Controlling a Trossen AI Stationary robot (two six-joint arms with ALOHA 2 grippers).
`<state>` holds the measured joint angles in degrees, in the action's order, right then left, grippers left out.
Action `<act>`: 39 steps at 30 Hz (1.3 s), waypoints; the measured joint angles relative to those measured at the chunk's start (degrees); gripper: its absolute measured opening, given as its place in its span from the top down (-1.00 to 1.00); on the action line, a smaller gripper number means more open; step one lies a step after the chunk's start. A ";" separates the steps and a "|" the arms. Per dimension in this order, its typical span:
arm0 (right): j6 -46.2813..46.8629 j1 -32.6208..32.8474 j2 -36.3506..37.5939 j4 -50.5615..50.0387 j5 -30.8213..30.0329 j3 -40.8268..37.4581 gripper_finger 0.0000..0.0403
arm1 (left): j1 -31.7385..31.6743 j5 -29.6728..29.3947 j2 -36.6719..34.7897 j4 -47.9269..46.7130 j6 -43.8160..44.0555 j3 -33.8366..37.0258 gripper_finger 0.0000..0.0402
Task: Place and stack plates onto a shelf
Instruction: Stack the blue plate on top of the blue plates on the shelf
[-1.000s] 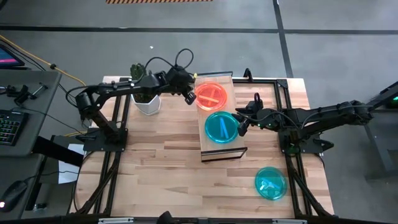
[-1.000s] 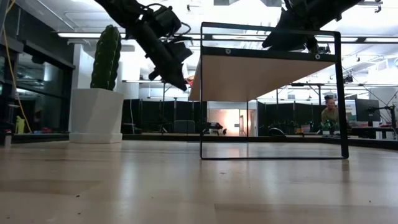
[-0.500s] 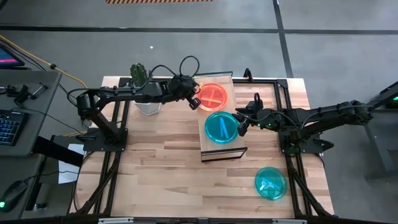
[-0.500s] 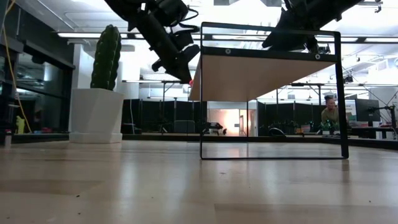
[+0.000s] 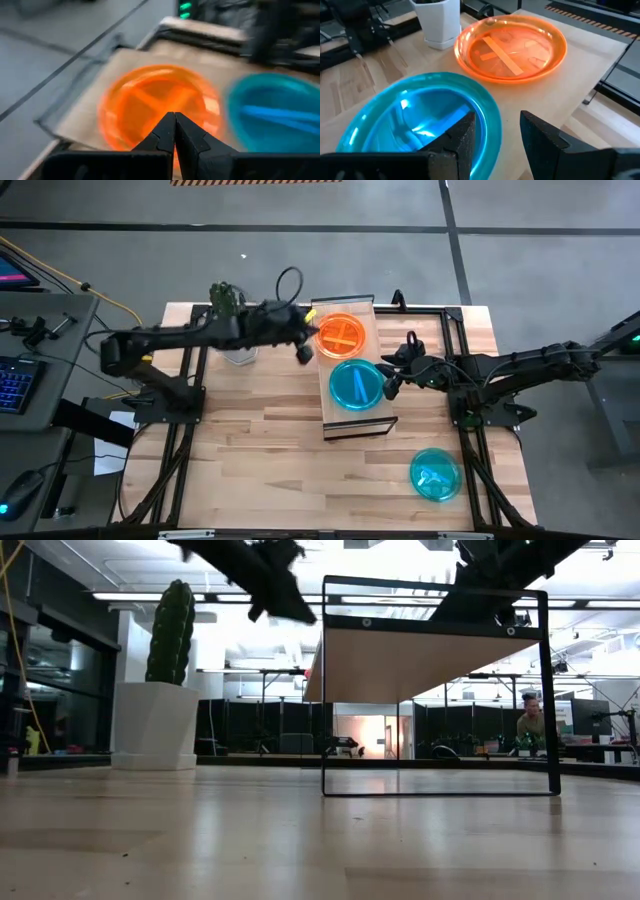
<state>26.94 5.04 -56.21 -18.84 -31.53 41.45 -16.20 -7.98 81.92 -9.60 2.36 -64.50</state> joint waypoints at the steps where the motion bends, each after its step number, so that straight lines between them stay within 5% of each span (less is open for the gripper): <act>1: 0.00 0.04 0.00 0.09 0.00 0.00 0.32 | 0.97 0.67 -2.09 1.70 -0.29 2.41 1.00; 9: 0.00 4.74 0.00 0.25 -7.43 0.00 0.32 | 7.46 2.95 -18.72 28.83 0.59 28.24 1.00; 14: 0.02 6.90 0.15 2.61 -9.82 -0.02 0.32 | 10.48 3.28 -25.41 39.32 0.47 37.27 1.00; 25: 7.77 14.36 1.37 8.12 18.93 7.39 0.32 | 14.75 3.40 -29.06 39.27 0.36 38.96 1.00; 34: 29.27 34.64 -10.58 6.51 16.98 15.25 0.32 | 14.94 3.38 -29.02 38.44 0.36 38.96 1.00; 39: 54.39 41.60 -22.39 -10.38 18.36 25.58 0.32 | 14.92 3.31 -29.02 37.69 0.38 38.96 1.00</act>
<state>81.33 46.64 -78.60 -29.22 -13.17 67.03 -1.28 -4.67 52.90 28.09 2.74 -25.54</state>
